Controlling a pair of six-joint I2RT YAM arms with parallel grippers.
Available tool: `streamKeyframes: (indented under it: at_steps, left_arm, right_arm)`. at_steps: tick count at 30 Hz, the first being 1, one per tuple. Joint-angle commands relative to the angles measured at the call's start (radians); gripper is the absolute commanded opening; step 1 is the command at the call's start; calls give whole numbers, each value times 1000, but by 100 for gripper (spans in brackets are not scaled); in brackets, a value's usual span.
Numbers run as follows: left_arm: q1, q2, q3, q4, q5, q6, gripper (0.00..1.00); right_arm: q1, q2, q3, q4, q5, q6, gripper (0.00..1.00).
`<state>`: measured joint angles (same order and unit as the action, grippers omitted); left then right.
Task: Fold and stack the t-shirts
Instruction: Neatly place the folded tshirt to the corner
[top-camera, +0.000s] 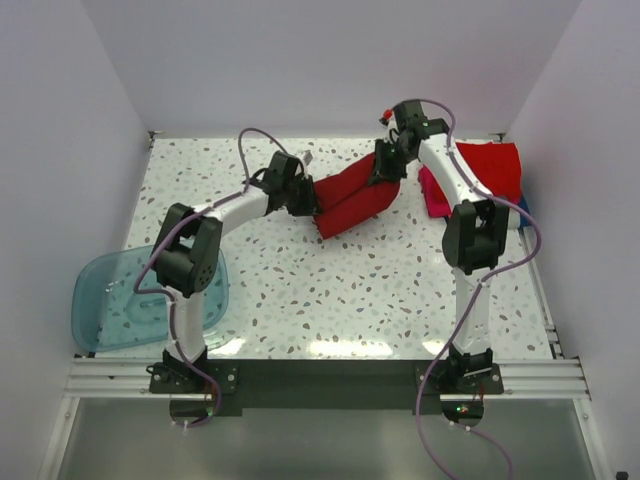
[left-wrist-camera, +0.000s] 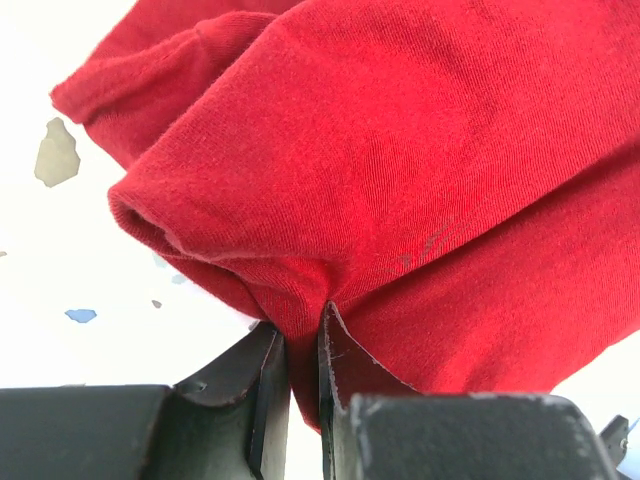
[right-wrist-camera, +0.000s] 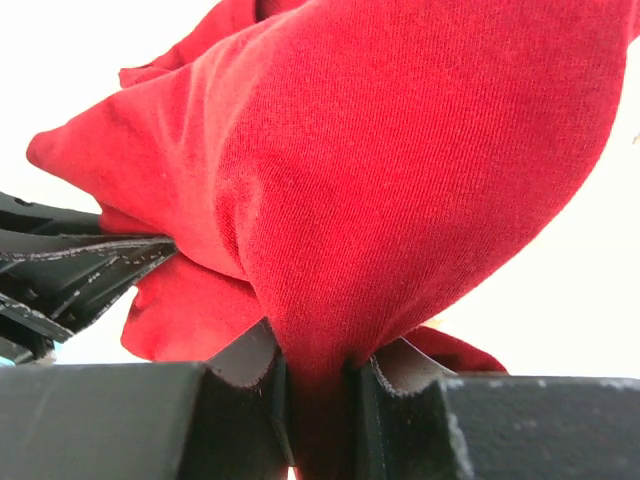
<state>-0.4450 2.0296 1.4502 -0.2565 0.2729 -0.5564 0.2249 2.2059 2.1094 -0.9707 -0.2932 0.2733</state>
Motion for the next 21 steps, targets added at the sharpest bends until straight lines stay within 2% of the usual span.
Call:
streamKeyframes:
  at_steps: [1, 7, 11, 13, 15, 17, 21]
  left_arm:
    - [37, -34, -95, -144, -78, 64, 10]
    - [37, -80, -181, -124, -70, 67, 12]
    - [35, -103, -186, -81, -28, 66, 34]
    - [35, -101, -162, -75, -18, 62, 40]
    - [34, -88, -124, -81, -5, 55, 52]
    - [34, -80, -103, -90, 9, 50, 58]
    - [35, -89, -94, -93, 12, 50, 63]
  right_arm:
    - [-94, -20, 118, -6, 141, -101, 0]
    - [-182, 24, 288, -34, 114, -121, 0]
    - [-213, 14, 296, -16, 71, -112, 0]
    - [-214, -11, 238, 3, 49, -105, 0]
    - [-214, -31, 184, 41, 26, -95, 0]
    - [-214, -60, 107, 73, 20, -86, 0]
    - [-216, -87, 75, 79, 57, -98, 0]
